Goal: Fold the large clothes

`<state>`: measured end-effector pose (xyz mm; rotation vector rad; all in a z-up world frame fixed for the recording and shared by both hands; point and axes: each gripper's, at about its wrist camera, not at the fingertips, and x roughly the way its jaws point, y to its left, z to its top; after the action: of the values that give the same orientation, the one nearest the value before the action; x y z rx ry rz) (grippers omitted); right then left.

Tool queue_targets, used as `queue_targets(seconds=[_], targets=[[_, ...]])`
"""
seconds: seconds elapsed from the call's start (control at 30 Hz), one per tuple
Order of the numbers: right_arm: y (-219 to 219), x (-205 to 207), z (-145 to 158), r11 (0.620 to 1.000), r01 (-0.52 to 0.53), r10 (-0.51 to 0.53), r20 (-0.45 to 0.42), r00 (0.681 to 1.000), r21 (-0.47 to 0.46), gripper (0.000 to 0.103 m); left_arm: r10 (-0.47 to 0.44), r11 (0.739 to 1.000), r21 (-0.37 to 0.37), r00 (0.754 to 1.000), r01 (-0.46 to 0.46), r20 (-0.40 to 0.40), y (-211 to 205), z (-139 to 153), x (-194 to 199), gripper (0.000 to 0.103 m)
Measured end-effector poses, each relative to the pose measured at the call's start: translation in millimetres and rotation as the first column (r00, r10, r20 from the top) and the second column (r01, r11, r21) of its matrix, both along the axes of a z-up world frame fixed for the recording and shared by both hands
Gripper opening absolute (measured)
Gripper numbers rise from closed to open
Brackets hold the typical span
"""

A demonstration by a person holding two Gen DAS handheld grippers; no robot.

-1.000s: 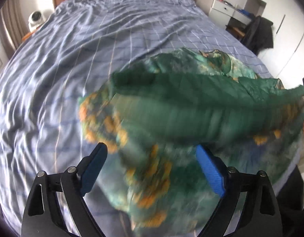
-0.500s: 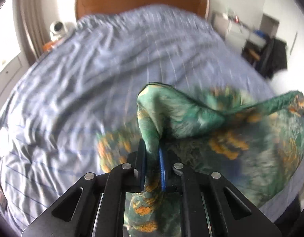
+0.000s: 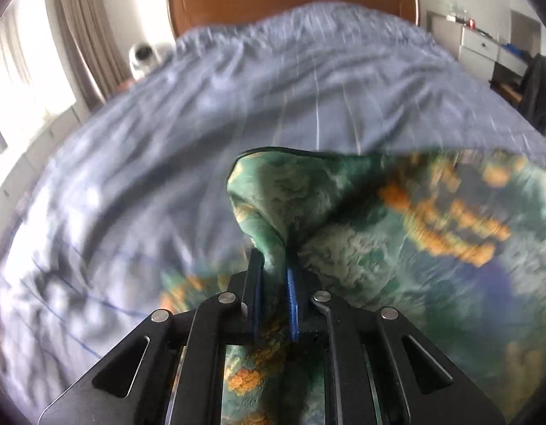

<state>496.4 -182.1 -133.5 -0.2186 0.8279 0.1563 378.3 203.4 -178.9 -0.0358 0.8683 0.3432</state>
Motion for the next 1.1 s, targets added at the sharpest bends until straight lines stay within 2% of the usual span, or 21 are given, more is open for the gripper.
queue_targets(seconds=[0.07, 0.13, 0.3, 0.33, 0.4, 0.43, 0.47, 0.5, 0.53, 0.63, 0.73, 0.8, 0.9, 0.97, 1.03, 1.07, 1.1], targets=[[-7.3, 1.7, -32.6, 0.999, 0.006, -0.003, -0.057, 0.998, 0.047, 0.011, 0.001, 1.0, 0.008, 1.0, -0.002, 0.025, -2.6, -9.6, -4.1, 0.013], [-12.4, 1.9, -51.9, 0.996, 0.017, -0.011, -0.07, 0.998, 0.084, 0.012, 0.007, 1.0, 0.006, 0.999, -0.007, 0.043, -1.9, -13.5, -4.2, 0.014], [-21.2, 6.1, -68.0, 0.98, 0.051, -0.036, -0.079, 0.996, 0.193, 0.018, 0.013, 0.999, -0.05, 0.998, -0.01, 0.064, 3.0, -15.2, -9.2, 0.022], [-26.1, 9.0, -68.3, 0.975, 0.052, -0.034, -0.087, 0.996, 0.214, 0.018, 0.019, 0.998, -0.058, 0.998, -0.015, 0.061, 5.1, -13.8, -9.6, 0.027], [-29.5, 13.8, -65.3, 0.964, 0.06, -0.031, -0.113, 0.993, 0.259, 0.019, 0.042, 0.997, -0.069, 0.998, -0.039, 0.041, 10.6, -5.8, -11.1, 0.045], [-34.6, 15.2, -63.6, 0.955, 0.069, -0.032, -0.132, 0.991, 0.287, 0.02, 0.06, 0.995, -0.078, 0.998, -0.058, 0.028, 15.3, 1.0, -11.9, 0.064], [-38.5, 15.3, -62.4, 0.948, 0.079, -0.035, -0.147, 0.989, 0.307, 0.028, 0.068, 0.994, -0.087, 0.997, -0.066, 0.025, 16.6, 5.3, -12.6, 0.081], [-48.1, 16.4, -55.2, 0.937, 0.11, -0.057, -0.167, 0.984, 0.33, 0.034, 0.076, 0.991, -0.109, 0.996, -0.072, 0.036, 21.1, 13.9, -16.1, 0.087], [-52.5, 17.4, -48.1, 0.929, 0.133, -0.08, -0.164, 0.983, 0.346, 0.043, 0.079, 0.989, -0.132, 0.995, -0.071, 0.057, 24.6, 23.2, -21.1, 0.089], [-65.4, 2.8, -14.7, 0.916, 0.124, -0.099, -0.086, 0.991, 0.381, 0.045, 0.066, 0.987, -0.151, 0.994, -0.053, 0.085, 23.7, 45.8, -33.1, 0.089], [-62.4, -22.0, 10.5, 0.927, 0.034, -0.021, -0.038, 0.999, 0.374, 0.045, 0.012, 0.99, -0.139, 0.996, 0.001, 0.092, 9.8, 59.9, -40.9, 0.09], [-52.5, -50.4, 18.7, 0.919, -0.064, 0.087, -0.043, 0.995, 0.389, 0.045, -0.051, 0.99, -0.124, 0.994, 0.063, 0.092, -8.5, 66.0, -45.4, 0.092], [-38.6, -90.0, 12.1, 0.899, -0.175, 0.217, -0.062, 0.974, 0.402, 0.045, -0.119, 0.986, -0.109, 0.99, 0.128, 0.079, -36.0, 69.0, -49.7, 0.092], [-36.3, -109.8, -6.6, 0.899, -0.199, 0.252, -0.09, 0.964, 0.389, 0.045, -0.162, 0.98, -0.107, 0.985, 0.168, 0.067, -53.7, 72.9, -49.3, 0.092], [-44.7, -117.1, -30.6, 0.933, -0.141, 0.197, -0.141, 0.97, 0.332, 0.041, -0.219, 0.97, -0.09, 0.974, 0.224, 0.057, -77.0, 79.0, -46.6, 0.092], [-53.4, -115.5, -36.8, 0.934, -0.097, 0.157, -0.15, 0.976, 0.344, 0.034, -0.261, 0.962, -0.072, 0.964, 0.264, 0.051, -94.2, 83.5, -44.3, 0.092], [-63.8, -116.2, -36.4, 0.928, -0.047, 0.106, -0.142, 0.984, 0.37, 0.034, -0.29, 0.954, -0.059, 0.956, 0.293, 0.048, -106.0, 87.0, -41.5, 0.092]])
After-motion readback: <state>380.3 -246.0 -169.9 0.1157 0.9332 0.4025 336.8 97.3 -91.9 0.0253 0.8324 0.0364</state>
